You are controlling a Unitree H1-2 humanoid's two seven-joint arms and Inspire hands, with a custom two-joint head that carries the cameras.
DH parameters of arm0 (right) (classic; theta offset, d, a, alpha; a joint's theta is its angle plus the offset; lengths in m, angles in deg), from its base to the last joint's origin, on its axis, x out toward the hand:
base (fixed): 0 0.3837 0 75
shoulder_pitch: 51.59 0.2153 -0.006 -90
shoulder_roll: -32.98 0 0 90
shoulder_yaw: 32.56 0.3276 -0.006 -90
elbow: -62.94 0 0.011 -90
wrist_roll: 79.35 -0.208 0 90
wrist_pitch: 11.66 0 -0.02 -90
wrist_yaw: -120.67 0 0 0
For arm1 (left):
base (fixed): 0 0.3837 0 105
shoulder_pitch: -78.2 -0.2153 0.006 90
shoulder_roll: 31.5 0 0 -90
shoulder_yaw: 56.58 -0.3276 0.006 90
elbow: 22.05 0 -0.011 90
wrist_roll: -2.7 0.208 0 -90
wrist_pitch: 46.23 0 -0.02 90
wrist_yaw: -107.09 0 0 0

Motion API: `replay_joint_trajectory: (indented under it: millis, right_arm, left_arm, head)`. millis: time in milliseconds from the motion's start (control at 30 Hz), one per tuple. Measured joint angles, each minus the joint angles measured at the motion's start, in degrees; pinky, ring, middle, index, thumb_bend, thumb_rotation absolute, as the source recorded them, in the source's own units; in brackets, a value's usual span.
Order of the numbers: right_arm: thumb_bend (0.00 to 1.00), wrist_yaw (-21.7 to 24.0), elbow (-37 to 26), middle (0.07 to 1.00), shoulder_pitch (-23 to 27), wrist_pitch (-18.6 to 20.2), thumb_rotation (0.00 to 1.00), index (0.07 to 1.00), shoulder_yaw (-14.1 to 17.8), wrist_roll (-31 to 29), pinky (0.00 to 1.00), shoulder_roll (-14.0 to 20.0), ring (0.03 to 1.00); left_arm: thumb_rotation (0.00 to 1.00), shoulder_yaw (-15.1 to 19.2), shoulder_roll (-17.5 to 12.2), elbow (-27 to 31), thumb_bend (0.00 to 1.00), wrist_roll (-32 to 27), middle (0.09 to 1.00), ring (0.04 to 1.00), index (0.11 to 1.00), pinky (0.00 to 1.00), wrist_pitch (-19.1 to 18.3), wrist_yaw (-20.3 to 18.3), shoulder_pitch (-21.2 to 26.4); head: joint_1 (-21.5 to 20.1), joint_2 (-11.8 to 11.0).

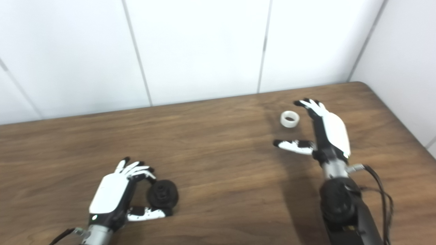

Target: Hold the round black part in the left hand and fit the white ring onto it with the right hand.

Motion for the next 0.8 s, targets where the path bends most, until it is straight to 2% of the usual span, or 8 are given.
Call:
replay_joint_trajectory:
  millis: [267, 533, 800]
  right_arm:
    - [0.79, 1.99, 6.66, 0.925, 6.61, 2.49, 0.24, 0.780, -1.33, 1.72, 1.00, 4.03, 0.976]
    - [0.81, 2.78, 13.08, 0.922, 10.38, 3.49, 0.24, 0.757, -1.96, 1.43, 1.00, 5.11, 0.978]
    - [0.81, 5.15, 18.57, 0.932, 14.04, 5.87, 0.28, 0.752, -2.93, -0.09, 1.00, 6.87, 0.982]
  left_arm:
    - [0.05, 1.22, -1.28, -0.06, 0.52, -1.42, 0.744, 0.855, 0.485, 1.00, 1.80, -0.26, -0.22]
    - [0.05, 1.78, -1.44, -0.12, 0.52, -1.72, 0.741, 0.849, 0.485, 1.00, 2.38, -0.81, -0.30]
    - [0.05, 2.00, -1.53, -0.10, 0.52, -1.71, 0.744, 0.854, 0.485, 1.00, 2.85, -1.05, -0.37]
  head:
    - [-4.41, -0.62]
    - [-4.41, -0.70]
    - [-3.62, -0.70]
